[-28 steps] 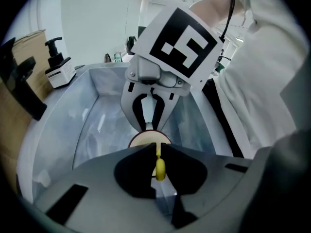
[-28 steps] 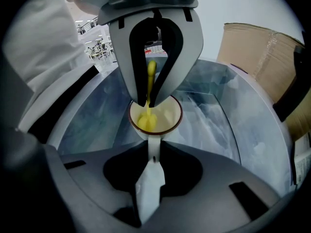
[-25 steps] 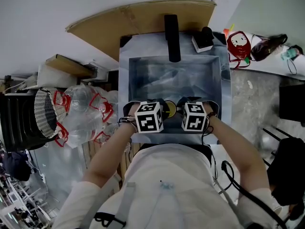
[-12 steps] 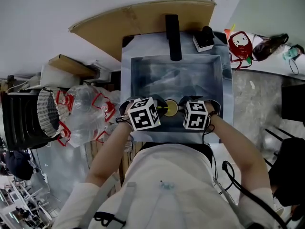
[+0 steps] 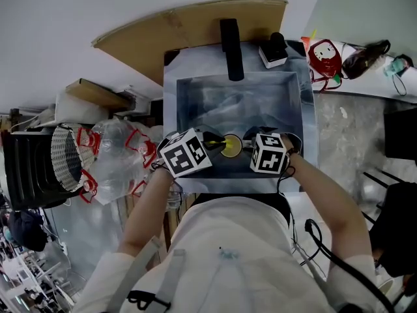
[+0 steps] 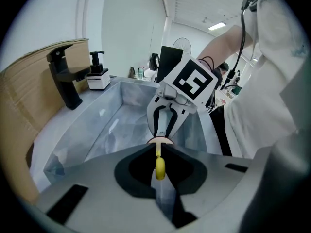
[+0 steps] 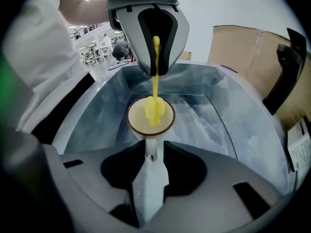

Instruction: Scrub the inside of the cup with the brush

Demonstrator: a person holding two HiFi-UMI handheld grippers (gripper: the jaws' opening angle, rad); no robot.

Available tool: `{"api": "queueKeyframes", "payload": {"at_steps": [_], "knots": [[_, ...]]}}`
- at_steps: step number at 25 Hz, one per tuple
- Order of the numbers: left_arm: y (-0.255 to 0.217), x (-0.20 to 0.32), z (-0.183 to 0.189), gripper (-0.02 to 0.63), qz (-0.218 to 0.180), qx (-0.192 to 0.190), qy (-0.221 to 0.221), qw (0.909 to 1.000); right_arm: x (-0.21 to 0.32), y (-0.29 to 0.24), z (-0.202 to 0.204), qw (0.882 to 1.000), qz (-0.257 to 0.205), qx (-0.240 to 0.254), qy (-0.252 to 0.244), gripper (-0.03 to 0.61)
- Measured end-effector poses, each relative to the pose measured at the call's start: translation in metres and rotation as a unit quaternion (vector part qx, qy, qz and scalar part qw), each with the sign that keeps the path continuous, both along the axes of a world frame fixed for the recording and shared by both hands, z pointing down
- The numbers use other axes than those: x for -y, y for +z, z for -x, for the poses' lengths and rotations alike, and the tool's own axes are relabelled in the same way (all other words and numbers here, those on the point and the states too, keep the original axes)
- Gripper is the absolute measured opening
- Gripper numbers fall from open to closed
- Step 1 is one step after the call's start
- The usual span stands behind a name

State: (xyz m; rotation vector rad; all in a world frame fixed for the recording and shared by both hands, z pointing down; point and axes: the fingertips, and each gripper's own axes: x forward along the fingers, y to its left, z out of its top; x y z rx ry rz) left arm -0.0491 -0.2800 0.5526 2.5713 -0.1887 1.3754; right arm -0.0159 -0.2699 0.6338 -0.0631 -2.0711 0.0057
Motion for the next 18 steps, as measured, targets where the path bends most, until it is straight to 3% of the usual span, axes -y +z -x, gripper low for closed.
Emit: {"api": "queueKeyframes", "payload": {"at_steps": [8, 12, 18], "knots": [[-0.024, 0.003, 0.004, 0.034, -0.020, -0.032, -0.018, 0.9991, -0.008, -0.012, -0.004, 1.000, -0.009, -0.004, -0.014, 0.167], [-0.042, 0.007, 0.011, 0.034, -0.042, -0.066, -0.051, 0.9957, -0.011, -0.023, -0.006, 1.000, -0.017, 0.002, -0.014, 0.179], [-0.083, 0.024, 0.014, 0.034, -0.069, -0.181, -0.132, 0.9722, -0.016, -0.057, -0.015, 0.999, -0.038, 0.019, -0.008, 0.196]]}}
